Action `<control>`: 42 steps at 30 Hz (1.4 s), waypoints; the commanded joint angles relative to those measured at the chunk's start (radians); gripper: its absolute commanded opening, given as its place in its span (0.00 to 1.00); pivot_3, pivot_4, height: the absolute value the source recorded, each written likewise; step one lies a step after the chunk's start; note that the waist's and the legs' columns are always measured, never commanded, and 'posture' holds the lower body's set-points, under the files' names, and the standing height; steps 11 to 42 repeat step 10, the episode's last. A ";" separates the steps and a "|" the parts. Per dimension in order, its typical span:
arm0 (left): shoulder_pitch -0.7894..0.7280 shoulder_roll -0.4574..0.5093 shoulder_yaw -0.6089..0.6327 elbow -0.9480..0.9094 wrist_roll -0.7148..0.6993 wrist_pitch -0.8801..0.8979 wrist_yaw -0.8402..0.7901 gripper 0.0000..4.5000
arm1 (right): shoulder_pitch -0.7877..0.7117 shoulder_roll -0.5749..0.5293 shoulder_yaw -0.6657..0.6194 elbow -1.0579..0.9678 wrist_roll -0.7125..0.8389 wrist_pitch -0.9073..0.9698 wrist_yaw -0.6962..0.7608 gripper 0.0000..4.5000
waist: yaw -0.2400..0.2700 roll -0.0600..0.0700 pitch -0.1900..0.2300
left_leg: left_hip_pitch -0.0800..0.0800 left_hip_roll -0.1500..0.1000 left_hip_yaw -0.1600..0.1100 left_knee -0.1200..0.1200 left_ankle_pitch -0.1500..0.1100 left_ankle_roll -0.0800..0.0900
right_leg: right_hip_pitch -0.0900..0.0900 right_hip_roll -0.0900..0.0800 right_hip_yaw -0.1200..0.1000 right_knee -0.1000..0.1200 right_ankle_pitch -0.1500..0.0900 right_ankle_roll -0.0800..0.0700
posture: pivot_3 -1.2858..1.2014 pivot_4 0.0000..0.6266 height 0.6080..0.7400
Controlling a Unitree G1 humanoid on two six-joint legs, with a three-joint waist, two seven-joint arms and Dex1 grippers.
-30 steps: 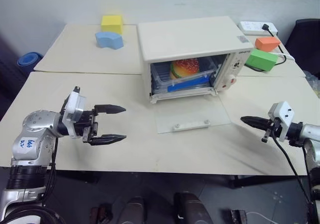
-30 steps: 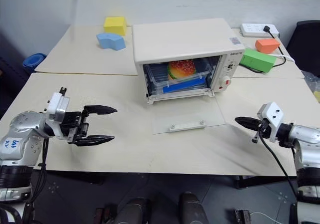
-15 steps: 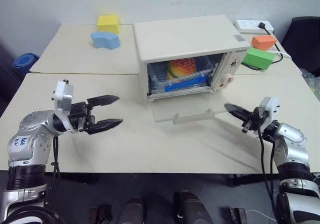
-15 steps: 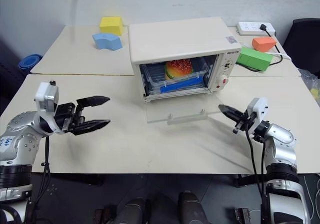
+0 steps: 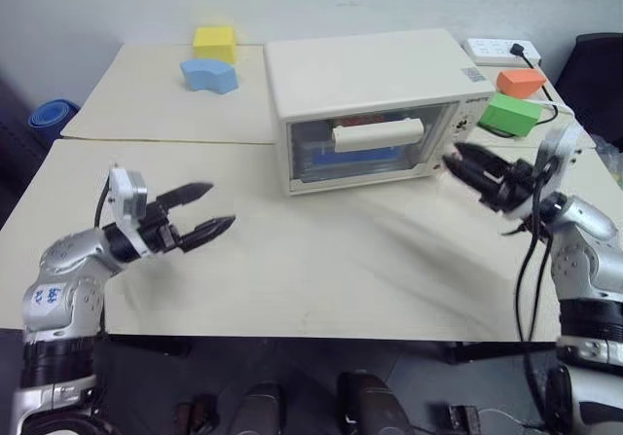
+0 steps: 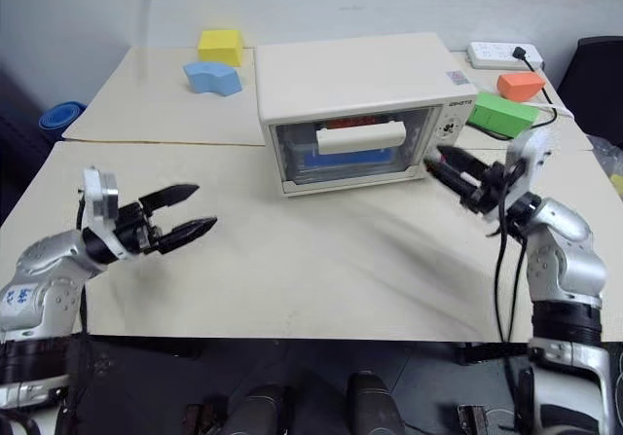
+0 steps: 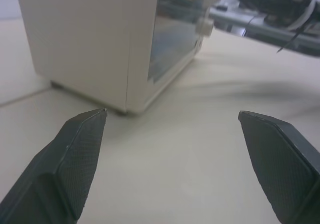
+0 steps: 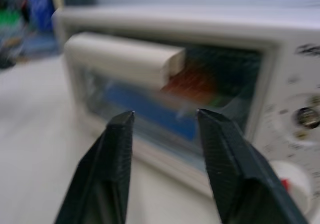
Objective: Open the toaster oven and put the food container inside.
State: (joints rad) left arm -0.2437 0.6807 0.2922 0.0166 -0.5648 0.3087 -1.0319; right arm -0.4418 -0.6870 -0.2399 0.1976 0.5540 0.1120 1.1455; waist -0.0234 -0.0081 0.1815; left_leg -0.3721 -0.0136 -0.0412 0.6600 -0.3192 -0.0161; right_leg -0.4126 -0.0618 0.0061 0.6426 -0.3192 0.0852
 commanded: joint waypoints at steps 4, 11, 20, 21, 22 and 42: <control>0.179 0.096 0.036 -0.031 0.080 -0.112 -0.068 1.00 | 0.279 -0.067 -0.057 -0.108 -0.024 -0.220 0.205 0.98 | 0.001 0.000 0.000 | 0.002 0.000 0.000 -0.001 -0.003 0.004 | 0.001 0.000 0.000 -0.001 0.000 0.000 | 0.52 0.24 1.00; 0.248 0.101 0.051 0.006 0.110 -0.172 -0.058 1.00 | 0.493 -0.030 -0.085 -0.231 0.017 -0.242 0.186 0.99 | 0.004 0.000 0.000 | 0.004 0.001 -0.001 -0.001 -0.003 0.005 | 0.004 -0.001 0.000 -0.001 0.000 0.000 | 0.52 0.24 1.00; 0.248 0.101 0.051 0.006 0.110 -0.172 -0.058 1.00 | 0.493 -0.030 -0.085 -0.231 0.017 -0.242 0.186 0.99 | 0.004 0.000 0.000 | 0.004 0.001 -0.001 -0.001 -0.003 0.005 | 0.004 -0.001 0.000 -0.001 0.000 0.000 | 0.52 0.24 1.00; 0.248 0.101 0.051 0.006 0.110 -0.172 -0.058 1.00 | 0.493 -0.030 -0.085 -0.231 0.017 -0.242 0.186 0.99 | 0.004 0.000 0.000 | 0.004 0.001 -0.001 -0.001 -0.003 0.005 | 0.004 -0.001 0.000 -0.001 0.000 0.000 | 0.52 0.24 1.00; 0.248 0.101 0.051 0.006 0.110 -0.172 -0.058 1.00 | 0.493 -0.030 -0.085 -0.231 0.017 -0.242 0.186 0.99 | 0.004 0.000 0.000 | 0.004 0.001 -0.001 -0.001 -0.003 0.005 | 0.004 -0.001 0.000 -0.001 0.000 0.000 | 0.52 0.24 1.00; 0.248 0.101 0.051 0.006 0.110 -0.172 -0.058 1.00 | 0.493 -0.030 -0.085 -0.231 0.017 -0.242 0.186 0.99 | 0.004 0.000 0.000 | 0.004 0.001 -0.001 -0.001 -0.003 0.005 | 0.004 -0.001 0.000 -0.001 0.000 0.000 | 0.52 0.24 1.00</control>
